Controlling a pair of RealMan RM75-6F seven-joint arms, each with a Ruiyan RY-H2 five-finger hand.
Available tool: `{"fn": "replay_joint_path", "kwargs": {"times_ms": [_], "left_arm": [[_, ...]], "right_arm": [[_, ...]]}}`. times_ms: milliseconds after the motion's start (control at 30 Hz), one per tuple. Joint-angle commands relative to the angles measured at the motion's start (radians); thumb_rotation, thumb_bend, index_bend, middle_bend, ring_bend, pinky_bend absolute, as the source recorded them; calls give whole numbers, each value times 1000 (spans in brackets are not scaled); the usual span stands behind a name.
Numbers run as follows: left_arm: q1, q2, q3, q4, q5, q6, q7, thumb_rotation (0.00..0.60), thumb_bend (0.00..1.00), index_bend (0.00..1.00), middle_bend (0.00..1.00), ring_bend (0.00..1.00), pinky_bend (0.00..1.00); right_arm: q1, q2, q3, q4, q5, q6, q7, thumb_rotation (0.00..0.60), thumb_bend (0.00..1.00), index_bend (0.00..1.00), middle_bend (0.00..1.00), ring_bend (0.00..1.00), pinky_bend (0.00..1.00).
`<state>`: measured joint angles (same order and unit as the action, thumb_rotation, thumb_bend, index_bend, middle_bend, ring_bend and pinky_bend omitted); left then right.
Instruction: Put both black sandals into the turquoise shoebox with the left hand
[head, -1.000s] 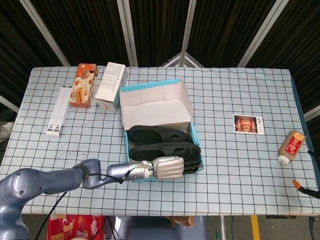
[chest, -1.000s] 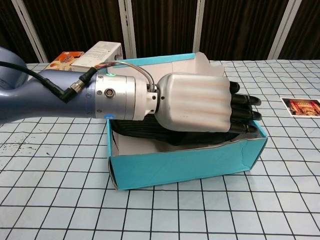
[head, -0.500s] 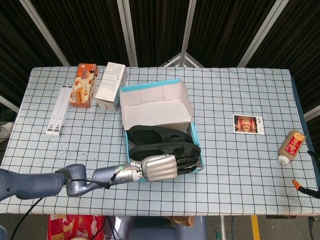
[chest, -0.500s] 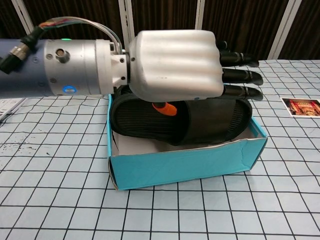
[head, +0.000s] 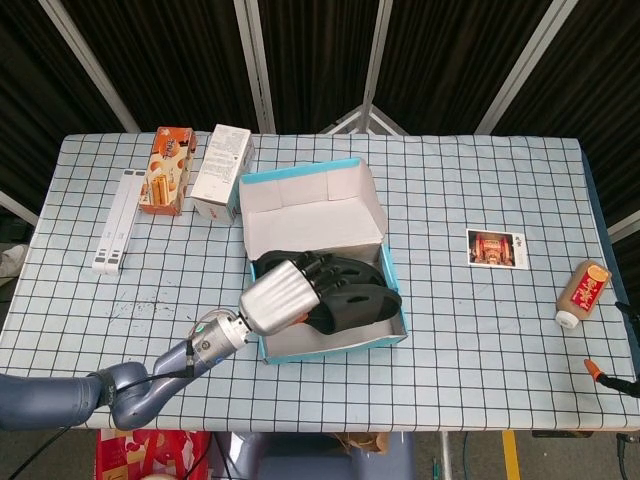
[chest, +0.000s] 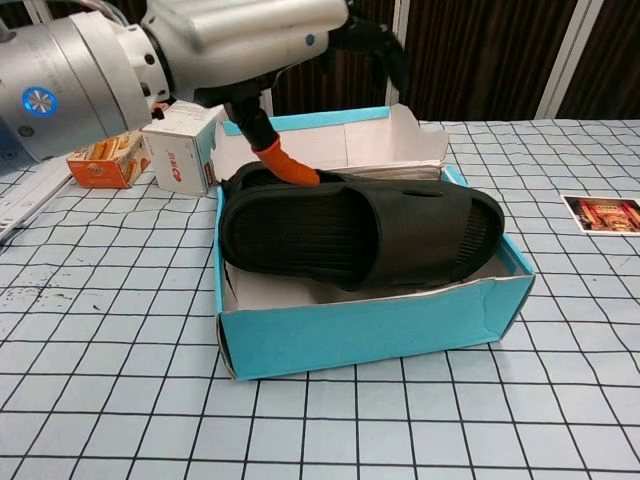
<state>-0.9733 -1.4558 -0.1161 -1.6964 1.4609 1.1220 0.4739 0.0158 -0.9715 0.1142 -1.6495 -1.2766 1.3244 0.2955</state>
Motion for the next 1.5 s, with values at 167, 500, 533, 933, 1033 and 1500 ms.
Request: {"fn": "replay_joint_path", "kwargs": {"times_ms": [167, 500, 533, 933, 1033, 1500], "left_arm": [[63, -86, -47, 59, -196, -52, -67, 600, 221, 227, 271, 187, 333], [25, -68, -98, 35, -201, -216, -368, 373, 95, 0, 0, 0, 29], [24, -63, -97, 33, -195, -217, -368, 346, 95, 0, 0, 0, 29], [27, -61, -12, 69, -179, -243, -214, 293, 107, 0, 0, 0, 16], [21, -98, -13, 105, -160, -244, -231, 286, 112, 0, 0, 0, 9], [32, -165, 17, 205, -106, -266, -359, 270, 126, 0, 0, 0, 0]], "right_arm": [[6, 1, -2, 2, 5, -16, -7, 600, 234, 157, 165, 201, 228], [12, 2, -1, 9, 20, -36, -4, 600, 233, 163, 165, 202, 227], [12, 2, -1, 9, 18, -36, -2, 600, 233, 163, 165, 202, 227], [11, 9, -7, 3, 4, -40, 13, 600, 234, 163, 165, 202, 227], [14, 14, -10, 3, 8, -54, 20, 600, 233, 163, 165, 204, 227], [14, 17, -9, 6, 11, -54, 33, 600, 234, 164, 166, 209, 227]]}}
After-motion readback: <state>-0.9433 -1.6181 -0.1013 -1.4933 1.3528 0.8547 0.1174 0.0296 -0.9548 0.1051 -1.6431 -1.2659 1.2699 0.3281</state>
